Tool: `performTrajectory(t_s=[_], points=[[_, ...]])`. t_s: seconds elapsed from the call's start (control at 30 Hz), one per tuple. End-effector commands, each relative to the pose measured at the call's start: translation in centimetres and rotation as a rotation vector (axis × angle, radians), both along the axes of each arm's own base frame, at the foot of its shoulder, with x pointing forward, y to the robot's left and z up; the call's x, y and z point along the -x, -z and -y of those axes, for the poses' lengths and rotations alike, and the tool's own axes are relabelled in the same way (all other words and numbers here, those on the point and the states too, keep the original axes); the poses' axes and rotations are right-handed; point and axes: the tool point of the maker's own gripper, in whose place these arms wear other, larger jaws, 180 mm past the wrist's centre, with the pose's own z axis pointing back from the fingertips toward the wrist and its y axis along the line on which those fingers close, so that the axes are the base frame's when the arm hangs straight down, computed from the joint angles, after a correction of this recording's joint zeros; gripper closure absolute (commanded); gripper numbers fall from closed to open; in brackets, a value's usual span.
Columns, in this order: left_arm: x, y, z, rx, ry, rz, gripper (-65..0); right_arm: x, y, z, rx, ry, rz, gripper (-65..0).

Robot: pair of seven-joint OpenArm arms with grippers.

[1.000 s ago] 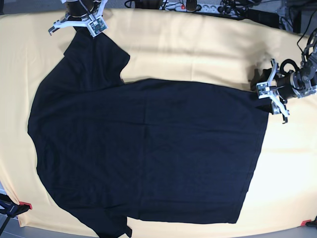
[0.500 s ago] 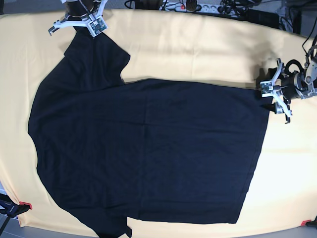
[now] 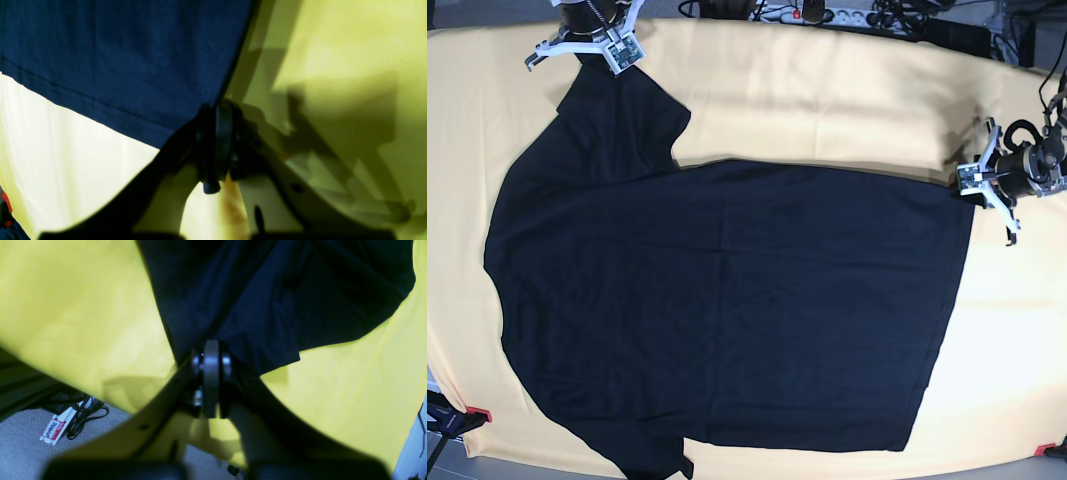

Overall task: Fold the T-shirt properly
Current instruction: 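Lower both grippers onto the shirt's shoulder and hem corners and grasp them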

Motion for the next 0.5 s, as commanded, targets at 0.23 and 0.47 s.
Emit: performTrajectory(t_s=[0.23, 0.47], points=[[-0.5, -2.1, 1.6, 0.004, 0.07, 0.038, 0.0, 0.3, -0.1, -0.4, 0.017, -0.062, -0.006, -22.9], [-0.5, -2.8, 3.0, 0.016, 0.106, 0.059, 0.0, 0.4, 2.8, -0.3, 0.011, -0.062, -0.065, -22.8]])
